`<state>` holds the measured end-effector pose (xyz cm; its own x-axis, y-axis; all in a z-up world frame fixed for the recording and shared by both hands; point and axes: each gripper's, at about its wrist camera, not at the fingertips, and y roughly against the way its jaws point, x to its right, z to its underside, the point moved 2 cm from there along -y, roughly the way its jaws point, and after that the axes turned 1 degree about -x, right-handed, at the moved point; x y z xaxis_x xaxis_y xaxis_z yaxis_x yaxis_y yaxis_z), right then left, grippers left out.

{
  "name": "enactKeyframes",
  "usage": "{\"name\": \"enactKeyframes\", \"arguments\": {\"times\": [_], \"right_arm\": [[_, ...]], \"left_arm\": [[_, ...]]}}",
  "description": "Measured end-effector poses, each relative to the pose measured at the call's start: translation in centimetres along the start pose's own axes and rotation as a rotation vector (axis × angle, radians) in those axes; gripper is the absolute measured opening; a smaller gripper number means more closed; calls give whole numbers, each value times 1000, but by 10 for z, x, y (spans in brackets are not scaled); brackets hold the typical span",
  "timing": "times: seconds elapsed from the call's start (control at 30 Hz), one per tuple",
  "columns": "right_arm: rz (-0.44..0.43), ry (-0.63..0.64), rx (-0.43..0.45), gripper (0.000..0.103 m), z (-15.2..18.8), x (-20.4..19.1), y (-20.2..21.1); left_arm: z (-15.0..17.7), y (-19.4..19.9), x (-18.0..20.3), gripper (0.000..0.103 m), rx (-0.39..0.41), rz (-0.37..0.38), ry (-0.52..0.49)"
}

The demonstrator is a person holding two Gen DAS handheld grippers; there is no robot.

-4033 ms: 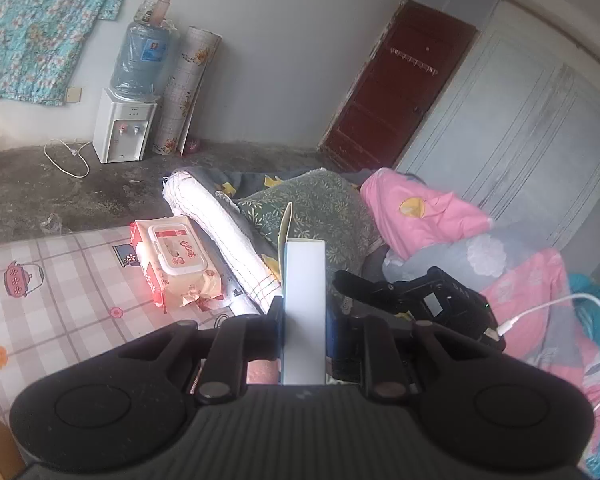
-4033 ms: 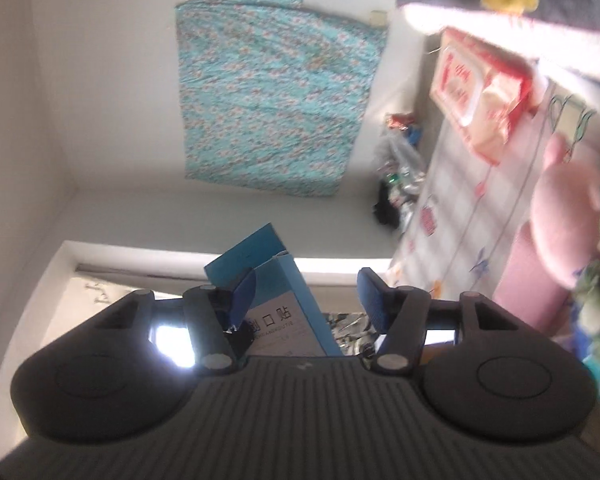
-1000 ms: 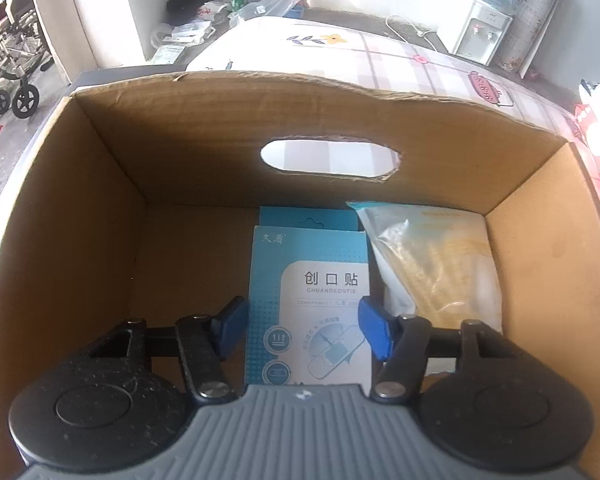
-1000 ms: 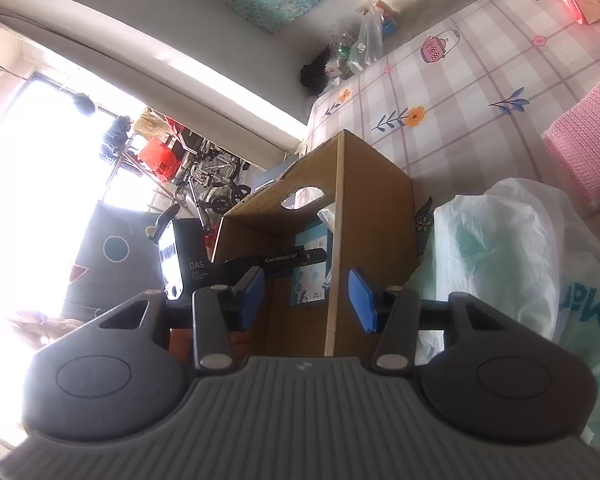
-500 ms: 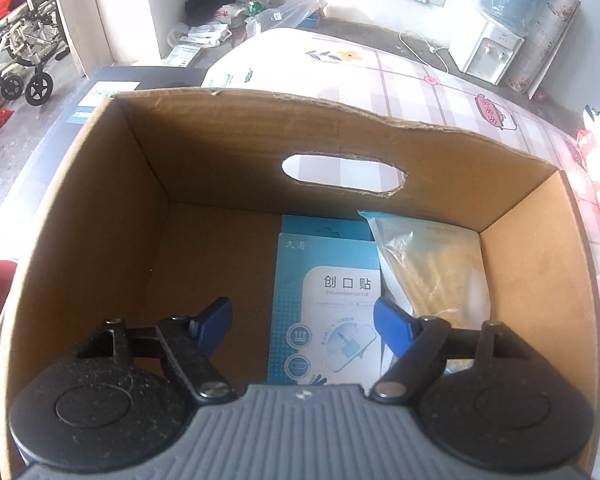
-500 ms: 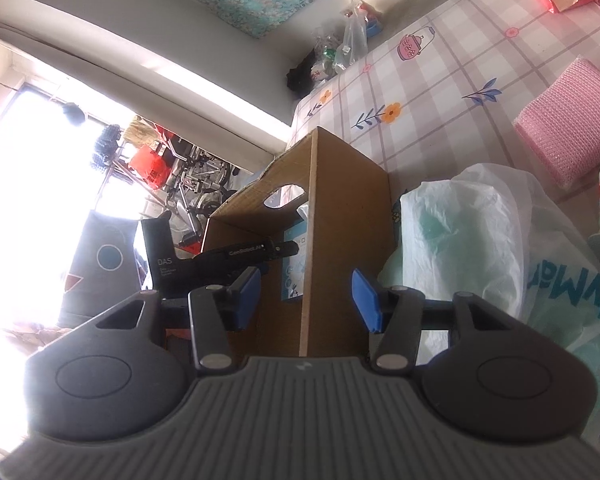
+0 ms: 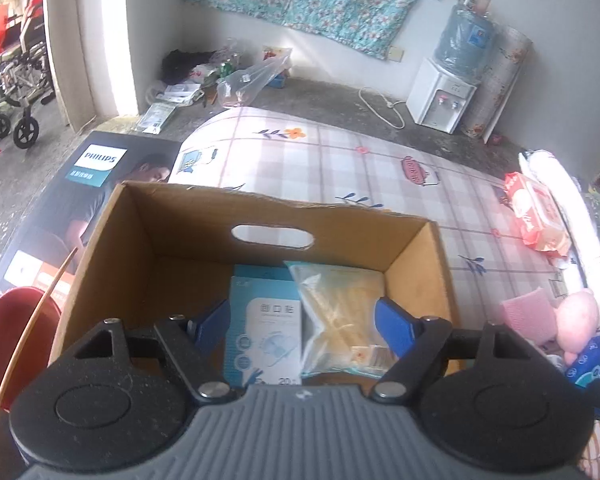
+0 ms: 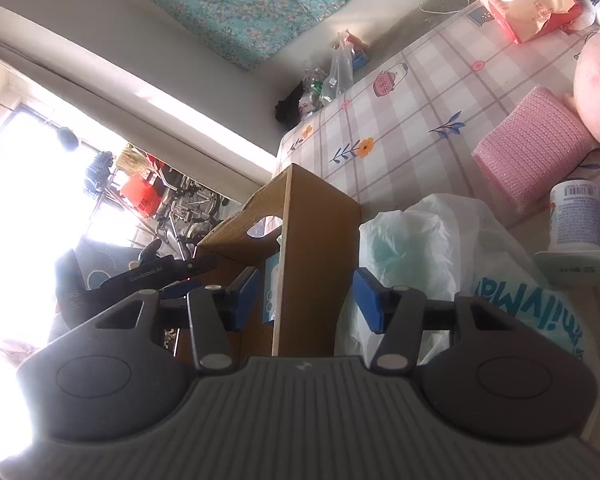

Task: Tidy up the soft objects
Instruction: 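Move the left tool to the pink knitted sponge and grasp it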

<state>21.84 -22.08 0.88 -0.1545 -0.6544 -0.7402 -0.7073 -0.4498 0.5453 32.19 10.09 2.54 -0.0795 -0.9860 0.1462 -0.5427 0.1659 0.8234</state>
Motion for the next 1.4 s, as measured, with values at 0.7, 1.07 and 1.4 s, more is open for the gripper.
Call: {"name": "enactKeyframes", "arguments": {"times": [0.7,1.07,1.4], "right_arm": [[324,-21,80,54,-80,103,58],[362,-131,-81,52,-113,126,-4],[360,-172,-65,53,-130,138,-4]], "left_arm": [[25,-41,238,89,-38,231,-502],[38,-124,306,88,-142,216,-816],[35,-197,326,92,-309,255,-892]]}}
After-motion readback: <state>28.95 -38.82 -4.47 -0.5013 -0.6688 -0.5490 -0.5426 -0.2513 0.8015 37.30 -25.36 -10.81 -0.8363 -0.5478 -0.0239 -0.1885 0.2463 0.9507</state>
